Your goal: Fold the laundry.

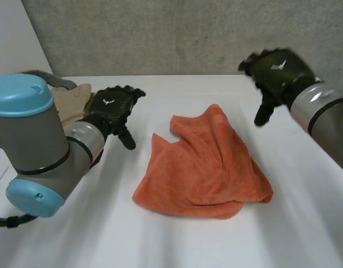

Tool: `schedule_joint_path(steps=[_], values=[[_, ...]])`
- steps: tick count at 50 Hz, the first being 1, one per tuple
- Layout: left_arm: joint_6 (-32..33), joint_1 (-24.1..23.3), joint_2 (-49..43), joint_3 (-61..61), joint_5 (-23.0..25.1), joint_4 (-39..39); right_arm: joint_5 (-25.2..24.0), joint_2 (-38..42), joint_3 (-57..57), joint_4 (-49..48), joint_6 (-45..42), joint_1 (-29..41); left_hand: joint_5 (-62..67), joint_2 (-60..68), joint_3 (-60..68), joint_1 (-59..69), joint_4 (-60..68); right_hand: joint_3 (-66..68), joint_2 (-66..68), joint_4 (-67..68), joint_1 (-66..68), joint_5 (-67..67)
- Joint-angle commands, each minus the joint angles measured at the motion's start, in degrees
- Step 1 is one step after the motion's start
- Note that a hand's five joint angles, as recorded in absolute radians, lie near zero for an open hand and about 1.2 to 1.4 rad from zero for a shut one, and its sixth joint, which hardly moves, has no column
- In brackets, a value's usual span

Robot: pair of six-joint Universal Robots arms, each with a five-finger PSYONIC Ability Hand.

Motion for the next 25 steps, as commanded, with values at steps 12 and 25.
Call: schedule_joint_path(steps=[12,25], values=[[-4.69,-10.64,-2.89,-4.42,-2.23,-8.16,-3.65,7.61,8.0,4.33,-22.51,-0.32,0.56,1.91,1.49,2.62,1.98,-2.38,-2.85,-3.54,-1.33,-3.85],[-4.87,-16.72,-8.95,-4.96,-9.34,-7.37,-6.2,7.35,14.32,5.11,-28.05,-0.67,0.56,1.91,1.49,2.61,1.98,-2.38,-2.85,-3.54,-1.33,-3.85]])
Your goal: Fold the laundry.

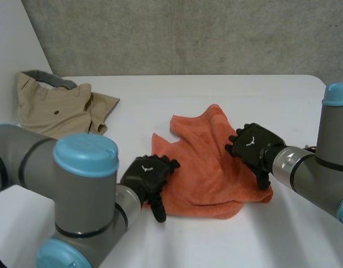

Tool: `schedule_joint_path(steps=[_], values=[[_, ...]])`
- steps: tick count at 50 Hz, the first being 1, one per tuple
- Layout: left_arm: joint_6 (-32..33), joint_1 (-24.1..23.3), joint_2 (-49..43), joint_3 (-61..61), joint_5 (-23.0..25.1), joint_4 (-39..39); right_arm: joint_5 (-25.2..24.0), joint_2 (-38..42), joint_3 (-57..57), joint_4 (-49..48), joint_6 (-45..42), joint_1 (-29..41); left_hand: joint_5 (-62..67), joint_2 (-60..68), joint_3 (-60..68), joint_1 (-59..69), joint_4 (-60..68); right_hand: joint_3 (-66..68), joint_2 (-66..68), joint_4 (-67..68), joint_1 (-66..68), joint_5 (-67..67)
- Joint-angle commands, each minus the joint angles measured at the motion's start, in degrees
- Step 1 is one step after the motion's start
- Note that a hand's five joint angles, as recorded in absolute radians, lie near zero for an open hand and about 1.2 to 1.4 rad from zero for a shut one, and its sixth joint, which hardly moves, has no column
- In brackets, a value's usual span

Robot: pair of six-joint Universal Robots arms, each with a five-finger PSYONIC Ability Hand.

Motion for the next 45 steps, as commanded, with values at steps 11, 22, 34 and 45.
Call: schedule_joint_path(steps=[11,22,34,45], values=[[0.87,-1.84,-9.33,4.82,-6.12,3.08,-1.51,1.71,4.79,-0.21,-1.53,-0.11,23.89,25.22,24.83,25.85,25.2,4.72,4.25,3.56,5.76,3.25],[13.6,-1.05,-10.74,13.16,-11.66,16.26,-0.28,4.27,-2.05,-11.9,8.13,0.6,66.97,68.3,67.91,68.93,68.29,67.62,67.15,66.46,68.67,66.15],[29.08,6.68,-0.9,23.72,-11.05,40.16,9.48,1.38,-19.73,-25.25,31.25,0.86,66.97,68.3,67.91,68.93,68.29,67.62,67.15,66.46,68.67,66.15],[28.82,6.33,2.89,12.22,-0.24,41.85,-2.29,-4.96,-7.61,1.25,17.13,4.64,63.63,64.96,64.58,65.59,64.95,67.62,67.15,66.46,68.67,66.15]])
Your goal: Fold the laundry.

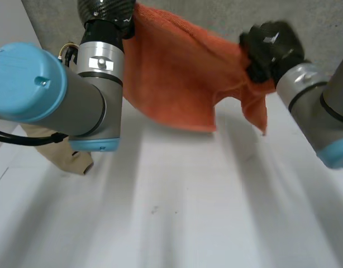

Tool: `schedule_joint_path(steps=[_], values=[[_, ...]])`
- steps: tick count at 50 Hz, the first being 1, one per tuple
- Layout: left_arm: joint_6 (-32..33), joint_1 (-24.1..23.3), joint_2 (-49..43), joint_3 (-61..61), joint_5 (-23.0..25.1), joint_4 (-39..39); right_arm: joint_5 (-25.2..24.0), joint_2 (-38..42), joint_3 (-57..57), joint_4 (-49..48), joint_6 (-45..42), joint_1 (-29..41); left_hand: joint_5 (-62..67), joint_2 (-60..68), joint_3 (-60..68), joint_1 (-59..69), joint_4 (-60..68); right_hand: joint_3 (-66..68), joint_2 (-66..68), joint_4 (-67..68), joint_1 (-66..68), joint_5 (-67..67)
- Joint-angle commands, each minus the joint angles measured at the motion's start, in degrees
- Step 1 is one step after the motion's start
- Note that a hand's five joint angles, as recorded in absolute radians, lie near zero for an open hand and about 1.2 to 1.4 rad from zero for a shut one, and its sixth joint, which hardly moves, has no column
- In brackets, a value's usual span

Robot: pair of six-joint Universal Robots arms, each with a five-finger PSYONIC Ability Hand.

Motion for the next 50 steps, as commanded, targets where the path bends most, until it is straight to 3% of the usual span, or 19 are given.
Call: schedule_joint_path(steps=[1,3,4,5,7,14,19,33,38,43,50], values=[[-0.51,-0.43,1.31,-10.21,6.36,-1.54,-9.4,-2.54,11.46,24.25,-15.95,2.51,10.72,7.7,8.25,10.49,7.58,12.47,13.26,12.06,26.92,14.11],[-0.42,-0.6,1.58,-13.45,7.07,-2.59,-9.68,-2.28,14.2,30.26,-21.33,2.78,8.21,5.19,5.74,7.98,5.07,4.87,5.66,4.46,19.32,6.51],[-0.42,-0.69,1.67,-14.69,7.24,-3.03,-9.5,-2.19,15.26,32.73,-23.88,2.78,8.02,5.01,5.56,7.8,4.88,-8.19,-7.41,-8.61,6.25,-6.55],[-0.33,-0.78,1.75,-15.75,7.42,-3.38,-9.5,-1.93,16.4,36.67,-27.74,2.87,7.85,4.84,5.39,7.63,4.72,-35.47,-34.68,-35.88,-21.02,-33.83],[-0.07,-1.3,2.02,-18.81,7.6,-4.7,-9.15,-1.58,16.24,37.06,-29.27,2.87,7.69,4.67,5.22,7.46,4.55,-57.53,-56.74,-57.94,-43.08,-55.89],[0.28,-2.54,4.82,-26.73,7.69,-8.13,-6.78,-0.78,8.77,30.29,-18.29,2.08,7.85,4.84,5.39,7.63,4.71,-57.53,-56.74,-57.94,-43.08,-55.89],[0.72,-2.71,9.66,-32.98,7.6,-11.99,-6.34,0.35,4.99,29.76,-16.7,1.9,8.02,5.01,5.56,7.79,4.88,-57.53,-56.74,-57.94,-43.08,-55.89],[0.55,-7.72,23.54,-45.98,6.98,-23.42,-6.16,16.34,-13.9,23.26,-9.59,2.96,8.02,5.01,5.56,7.8,4.88,-57.53,-56.74,-57.94,-43.08,-55.89],[0.55,-9.74,25.92,-47.92,6.98,-23.6,-9.23,22.76,-20.06,20.1,-7.74,3.92,8.02,5.01,5.56,7.79,4.88,-57.53,-56.74,-57.94,-43.08,-55.89],[0.55,-12.64,26.27,-48.8,6.98,-24.39,-15.9,31.36,-28.22,20.09,-8.26,6.55,8.02,5.01,5.56,7.79,4.88,-57.53,-56.74,-57.94,-43.08,-55.89],[0.55,-14.32,26.36,-49.86,6.54,-26.06,-18.64,35.51,-30.52,20.53,-13.0,8.49,8.02,5.01,5.56,7.79,4.88,-57.53,-56.74,-57.94,-43.08,-55.89]])
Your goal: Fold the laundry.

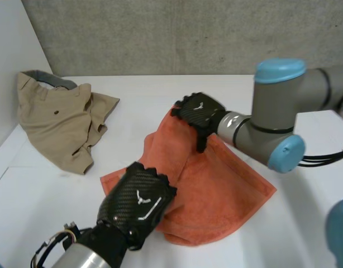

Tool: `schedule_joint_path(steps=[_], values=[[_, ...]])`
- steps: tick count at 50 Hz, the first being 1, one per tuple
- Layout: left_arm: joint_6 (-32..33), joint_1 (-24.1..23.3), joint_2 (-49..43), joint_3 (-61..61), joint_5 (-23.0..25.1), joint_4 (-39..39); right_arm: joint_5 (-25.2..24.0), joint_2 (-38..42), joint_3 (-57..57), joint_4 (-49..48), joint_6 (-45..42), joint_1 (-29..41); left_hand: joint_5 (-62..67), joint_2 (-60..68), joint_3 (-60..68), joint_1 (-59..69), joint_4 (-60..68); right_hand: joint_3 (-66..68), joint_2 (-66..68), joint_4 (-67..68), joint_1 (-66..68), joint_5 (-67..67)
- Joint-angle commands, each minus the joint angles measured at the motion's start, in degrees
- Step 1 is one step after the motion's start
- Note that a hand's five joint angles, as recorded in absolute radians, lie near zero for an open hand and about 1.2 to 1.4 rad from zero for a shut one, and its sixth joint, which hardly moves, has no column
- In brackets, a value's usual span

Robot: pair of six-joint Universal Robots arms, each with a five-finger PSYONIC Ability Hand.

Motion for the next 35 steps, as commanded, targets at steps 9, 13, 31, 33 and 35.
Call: schedule_joint_path(steps=[9,13,31,33,35], values=[[0.07,-1.92,0.39,-1.37,-1.51,-1.28,-3.34,9.72,-3.31,3.03,-14.47,4.48,8.21,9.03,8.98,8.04,9.08,-2.13,-2.55,-3.45,-1.52,-3.99],[0.07,-1.13,0.22,-1.1,-1.6,-1.19,-2.11,12.01,-8.49,3.92,-15.89,4.48,8.21,9.03,8.98,8.04,9.08,67.72,67.29,66.39,68.32,65.86],[16.14,13.98,-14.63,29.37,-0.99,19.44,17.04,-2.02,-22.85,-9.68,10.56,0.09,8.37,9.2,9.14,8.21,9.24,67.87,67.45,66.55,68.48,66.01],[18.25,14.34,-17.17,34.55,-1.08,24.0,17.75,-4.85,-19.77,-11.45,11.18,-0.53,8.88,9.7,9.64,8.71,9.75,67.87,67.45,66.55,68.48,66.01],[19.4,14.08,-18.76,36.94,-1.08,26.22,17.67,-9.22,-13.99,-13.99,10.75,-1.23,8.71,9.53,9.48,8.55,9.58,67.87,67.45,66.55,68.48,66.01]])
